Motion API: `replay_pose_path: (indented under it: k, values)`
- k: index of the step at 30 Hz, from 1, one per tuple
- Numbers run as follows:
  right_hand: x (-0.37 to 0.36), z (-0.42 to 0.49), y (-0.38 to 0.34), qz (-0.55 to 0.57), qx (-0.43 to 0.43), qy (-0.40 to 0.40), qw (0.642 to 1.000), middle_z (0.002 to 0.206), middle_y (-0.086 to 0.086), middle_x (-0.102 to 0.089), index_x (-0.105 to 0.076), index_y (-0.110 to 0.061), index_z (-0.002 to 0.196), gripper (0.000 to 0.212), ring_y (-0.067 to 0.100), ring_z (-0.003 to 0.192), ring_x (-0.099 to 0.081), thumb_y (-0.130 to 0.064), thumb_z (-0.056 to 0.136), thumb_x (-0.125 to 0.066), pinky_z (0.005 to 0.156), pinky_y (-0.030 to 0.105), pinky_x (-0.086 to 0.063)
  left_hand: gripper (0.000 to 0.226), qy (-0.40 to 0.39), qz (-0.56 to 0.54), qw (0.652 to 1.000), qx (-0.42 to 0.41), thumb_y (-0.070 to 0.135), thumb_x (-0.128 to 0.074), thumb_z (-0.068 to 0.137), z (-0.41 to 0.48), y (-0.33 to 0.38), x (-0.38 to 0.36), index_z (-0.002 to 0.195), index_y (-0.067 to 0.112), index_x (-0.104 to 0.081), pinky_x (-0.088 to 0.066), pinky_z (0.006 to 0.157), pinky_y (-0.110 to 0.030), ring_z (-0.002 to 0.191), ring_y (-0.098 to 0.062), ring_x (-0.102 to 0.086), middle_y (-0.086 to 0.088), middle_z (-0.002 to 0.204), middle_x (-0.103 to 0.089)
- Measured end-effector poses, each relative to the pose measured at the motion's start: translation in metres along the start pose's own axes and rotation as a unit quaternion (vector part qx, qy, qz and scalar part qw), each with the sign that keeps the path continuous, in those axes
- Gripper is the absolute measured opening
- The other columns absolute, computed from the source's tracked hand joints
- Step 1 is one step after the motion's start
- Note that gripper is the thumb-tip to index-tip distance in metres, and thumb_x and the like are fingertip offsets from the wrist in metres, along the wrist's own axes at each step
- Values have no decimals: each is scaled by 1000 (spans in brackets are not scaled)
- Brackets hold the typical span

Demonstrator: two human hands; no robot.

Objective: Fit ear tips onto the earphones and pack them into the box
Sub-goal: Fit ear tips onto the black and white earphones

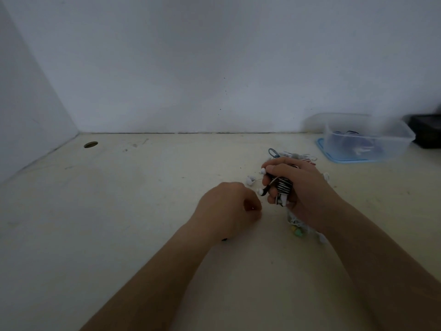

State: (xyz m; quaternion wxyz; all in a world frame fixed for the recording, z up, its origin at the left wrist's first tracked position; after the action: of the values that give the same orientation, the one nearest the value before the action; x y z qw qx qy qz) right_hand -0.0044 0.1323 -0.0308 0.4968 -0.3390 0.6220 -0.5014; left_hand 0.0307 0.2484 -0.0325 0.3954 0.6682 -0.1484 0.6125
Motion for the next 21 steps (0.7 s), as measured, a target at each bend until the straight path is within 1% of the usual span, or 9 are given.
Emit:
replay_pose_path:
  k: [3,5,7,8,10,12,16,19,21]
  values:
    - [-2,0,0,-9,-1,-10,1000,68,14,-64,-67,3,93,12,21,49,-52,-1,95,-56,46,30,-50,10,10,-7,1000,7,32,-63,88,0,1,-2,92,30,-72,-52,81,-33,90,-15,-61,8,99,-68]
    - [-3,-1,1,-13,-2,-18,1000,69,14,-66,-67,2,95,11,22,51,-53,-2,94,-57,46,30,-50,12,19,-20,999,16,28,-62,88,1,0,-3,93,22,-71,-52,79,-34,88,-17,-61,3,99,-69]
    - [-3,-2,2,-22,-4,-23,999,73,14,-67,-68,2,100,12,20,52,-54,-2,94,-59,48,29,-51,10,26,-51,998,25,26,-62,89,3,-4,-4,93,19,-68,-48,70,-28,79,-12,-60,4,97,-69]
    - [-3,-2,2,-28,-5,-25,999,76,15,-68,-68,2,103,14,20,52,-54,-3,94,-59,49,29,-51,7,31,-80,996,27,26,-64,88,3,-7,-3,93,24,-67,-44,65,-21,73,-4,-57,9,94,-68]
    - [-2,-3,4,-35,-8,-23,999,83,18,-71,-68,2,108,17,20,54,-55,-4,94,-60,51,29,-52,9,44,-141,989,32,27,-70,85,2,-13,2,90,33,-66,-36,59,-9,66,4,-55,17,86,-66]
    - [-1,-3,4,-40,-5,-18,999,89,20,-73,-67,3,108,17,20,55,-55,-5,93,-61,53,30,-54,6,77,-206,975,36,27,-74,84,0,-21,11,85,31,-70,-41,61,-7,67,5,-59,16,82,-69]
    - [-2,-4,1,-48,5,-30,998,91,19,-74,-70,-1,103,14,20,56,-56,-7,92,-64,56,30,-54,12,147,-358,920,58,13,-77,82,-10,-37,35,90,22,-77,-52,73,-12,78,-5,-71,9,83,-76]
    - [-7,-6,-2,-60,29,-46,997,88,15,-72,-74,-6,98,17,21,58,-57,-13,84,-69,58,32,-56,15,142,-466,871,68,8,-75,83,-15,-41,38,95,16,-77,-57,85,-23,87,-13,-73,2,89,-77]
    - [-11,-7,-6,-79,55,-56,994,86,14,-72,-77,-13,95,20,20,58,-59,-21,78,-71,61,33,-57,18,120,-547,825,70,4,-74,81,-15,-40,34,97,12,-75,-57,87,-28,91,-19,-73,-6,93,-77]
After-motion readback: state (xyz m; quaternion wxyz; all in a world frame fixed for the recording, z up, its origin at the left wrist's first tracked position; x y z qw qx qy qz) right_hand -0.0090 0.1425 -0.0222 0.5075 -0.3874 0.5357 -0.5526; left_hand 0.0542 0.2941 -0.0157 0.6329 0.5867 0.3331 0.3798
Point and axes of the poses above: each hand's wrist, its own z-axis towards the middle knuckle, its own x-axis out of the back of the hand, y = z × x, the point moved 9 cm from there along z, towards the middle knuckle
